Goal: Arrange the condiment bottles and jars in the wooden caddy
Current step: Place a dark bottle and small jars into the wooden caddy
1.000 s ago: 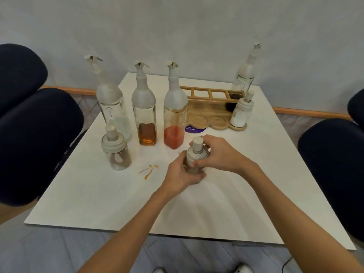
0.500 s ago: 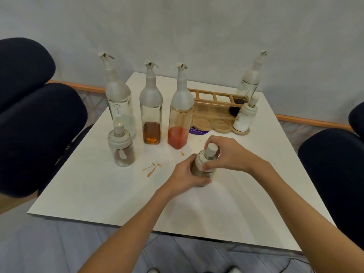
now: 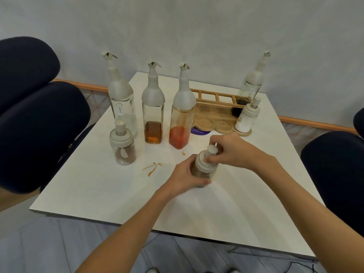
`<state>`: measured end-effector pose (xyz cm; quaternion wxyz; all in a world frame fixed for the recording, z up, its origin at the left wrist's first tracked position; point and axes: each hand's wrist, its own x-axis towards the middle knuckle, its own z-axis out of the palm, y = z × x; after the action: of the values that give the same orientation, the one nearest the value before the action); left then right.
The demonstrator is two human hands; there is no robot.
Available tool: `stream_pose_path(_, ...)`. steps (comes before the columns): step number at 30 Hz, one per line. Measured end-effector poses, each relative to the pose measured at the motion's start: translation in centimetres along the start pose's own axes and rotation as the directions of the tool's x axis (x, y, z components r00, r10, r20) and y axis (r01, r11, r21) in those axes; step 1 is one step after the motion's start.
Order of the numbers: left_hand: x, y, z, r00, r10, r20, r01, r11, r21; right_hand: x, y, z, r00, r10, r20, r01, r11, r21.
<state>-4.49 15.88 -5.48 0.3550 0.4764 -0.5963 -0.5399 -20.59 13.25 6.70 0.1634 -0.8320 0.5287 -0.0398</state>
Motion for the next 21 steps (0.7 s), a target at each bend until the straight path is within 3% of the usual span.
stream_pose_path(5,-0.1,0.2,0.1,1.0,0.003,-0.016,-0.003,1.0,0.01,-0.6,-0.2,-0.7,0.974,0.008,0.225,-0.036,0.992,0.119)
stream_pose_path(12,-0.1,0.3,0.1,1.0,-0.024,0.01,0.025,0.999,-0.027,-0.3,0.1,1.0,0.994,-0.07,0.083,0.06,0.99,0.125)
stream_pose_path(21,0.2,0.1,0.0,0.998,-0.046,0.04,0.045,0.998,0.034,0.6,-0.2,-0.7,0.942,-0.183,0.282,0.169,0.983,0.076)
